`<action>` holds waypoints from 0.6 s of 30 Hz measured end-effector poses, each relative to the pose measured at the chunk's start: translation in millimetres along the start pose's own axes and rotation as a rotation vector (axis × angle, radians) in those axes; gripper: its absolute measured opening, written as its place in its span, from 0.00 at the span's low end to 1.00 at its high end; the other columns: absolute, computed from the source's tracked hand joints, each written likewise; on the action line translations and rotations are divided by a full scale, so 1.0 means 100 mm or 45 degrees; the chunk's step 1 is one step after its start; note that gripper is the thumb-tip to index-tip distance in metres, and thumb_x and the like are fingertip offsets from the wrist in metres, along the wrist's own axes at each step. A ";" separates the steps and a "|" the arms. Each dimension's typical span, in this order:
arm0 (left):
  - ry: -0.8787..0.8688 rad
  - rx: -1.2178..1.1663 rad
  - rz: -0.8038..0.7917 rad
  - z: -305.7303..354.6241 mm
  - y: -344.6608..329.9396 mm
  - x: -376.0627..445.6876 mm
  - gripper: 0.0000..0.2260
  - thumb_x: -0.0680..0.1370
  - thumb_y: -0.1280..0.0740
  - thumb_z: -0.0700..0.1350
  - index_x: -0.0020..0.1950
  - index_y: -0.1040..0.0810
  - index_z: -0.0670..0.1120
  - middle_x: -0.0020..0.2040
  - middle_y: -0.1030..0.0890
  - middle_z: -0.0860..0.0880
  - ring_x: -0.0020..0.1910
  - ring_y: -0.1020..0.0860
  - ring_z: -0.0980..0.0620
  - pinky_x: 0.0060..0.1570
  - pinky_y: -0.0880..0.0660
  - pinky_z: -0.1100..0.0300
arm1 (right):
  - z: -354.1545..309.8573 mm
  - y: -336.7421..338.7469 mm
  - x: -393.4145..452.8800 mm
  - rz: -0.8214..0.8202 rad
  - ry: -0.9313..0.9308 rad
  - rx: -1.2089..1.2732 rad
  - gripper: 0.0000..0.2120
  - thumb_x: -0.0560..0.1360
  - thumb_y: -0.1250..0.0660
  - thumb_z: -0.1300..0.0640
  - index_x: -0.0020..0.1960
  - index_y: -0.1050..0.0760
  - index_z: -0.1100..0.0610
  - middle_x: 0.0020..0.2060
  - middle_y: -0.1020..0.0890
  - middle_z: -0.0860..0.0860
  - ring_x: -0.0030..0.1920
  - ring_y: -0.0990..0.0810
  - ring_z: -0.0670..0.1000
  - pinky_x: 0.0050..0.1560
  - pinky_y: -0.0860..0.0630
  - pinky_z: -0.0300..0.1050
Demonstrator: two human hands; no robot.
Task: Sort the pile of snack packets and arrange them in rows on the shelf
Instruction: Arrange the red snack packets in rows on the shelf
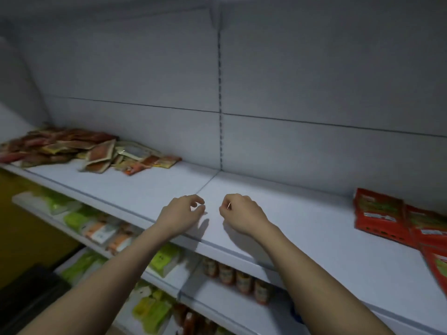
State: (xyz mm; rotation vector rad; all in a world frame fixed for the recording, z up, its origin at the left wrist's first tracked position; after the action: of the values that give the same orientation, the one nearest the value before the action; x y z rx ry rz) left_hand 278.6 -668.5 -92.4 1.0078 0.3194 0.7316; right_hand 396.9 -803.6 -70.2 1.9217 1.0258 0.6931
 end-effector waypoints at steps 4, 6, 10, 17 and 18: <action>0.121 0.032 0.118 -1.11 0.83 -0.29 0.11 0.81 0.37 0.53 0.61 0.20 0.55 0.59 0.18 0.53 0.57 0.22 0.51 0.58 0.25 0.52 | -1.19 -0.71 0.46 -0.143 0.158 -0.080 0.11 0.79 0.42 0.54 0.52 0.22 0.55 0.51 0.18 0.52 0.50 0.21 0.57 0.50 0.23 0.50; 0.180 0.026 0.172 -1.62 1.25 -0.41 0.12 0.81 0.37 0.52 0.62 0.21 0.53 0.58 0.18 0.52 0.54 0.22 0.52 0.53 0.24 0.54 | -1.79 -0.97 0.68 -0.193 0.247 -0.095 0.10 0.78 0.41 0.53 0.52 0.22 0.54 0.51 0.18 0.52 0.50 0.21 0.57 0.51 0.22 0.51; 0.272 0.014 0.242 -2.43 1.95 -0.55 0.11 0.82 0.38 0.52 0.62 0.22 0.53 0.55 0.18 0.53 0.51 0.20 0.53 0.53 0.21 0.52 | -2.74 -1.34 1.09 -0.252 0.391 -0.065 0.10 0.79 0.40 0.52 0.50 0.22 0.54 0.48 0.18 0.51 0.47 0.21 0.54 0.49 0.21 0.51; 0.362 -0.019 0.283 -3.36 2.33 -0.18 0.11 0.82 0.38 0.54 0.61 0.20 0.53 0.55 0.18 0.55 0.52 0.22 0.56 0.49 0.23 0.57 | -3.31 -1.95 1.87 -0.324 0.454 0.025 0.09 0.78 0.39 0.50 0.46 0.22 0.51 0.46 0.18 0.49 0.45 0.21 0.52 0.45 0.22 0.50; 0.376 -0.020 0.275 -3.47 2.31 -0.09 0.11 0.82 0.38 0.54 0.61 0.20 0.53 0.55 0.18 0.55 0.53 0.22 0.56 0.50 0.23 0.58 | -3.32 -2.04 2.01 -0.341 0.447 0.030 0.09 0.78 0.39 0.50 0.46 0.22 0.51 0.46 0.18 0.49 0.45 0.21 0.52 0.44 0.23 0.49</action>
State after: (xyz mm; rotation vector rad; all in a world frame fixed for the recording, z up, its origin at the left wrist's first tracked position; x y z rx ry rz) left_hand -15.8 -374.2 -73.8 0.9280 0.4634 1.0816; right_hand 166.8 -430.3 -62.0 1.6717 1.4824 0.8818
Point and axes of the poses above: each hand's wrist, its own x-axis towards the middle knuckle, its own y-axis out of the back of the hand, z = x × y, the point moved 3 cm from there along x, towards the middle knuckle
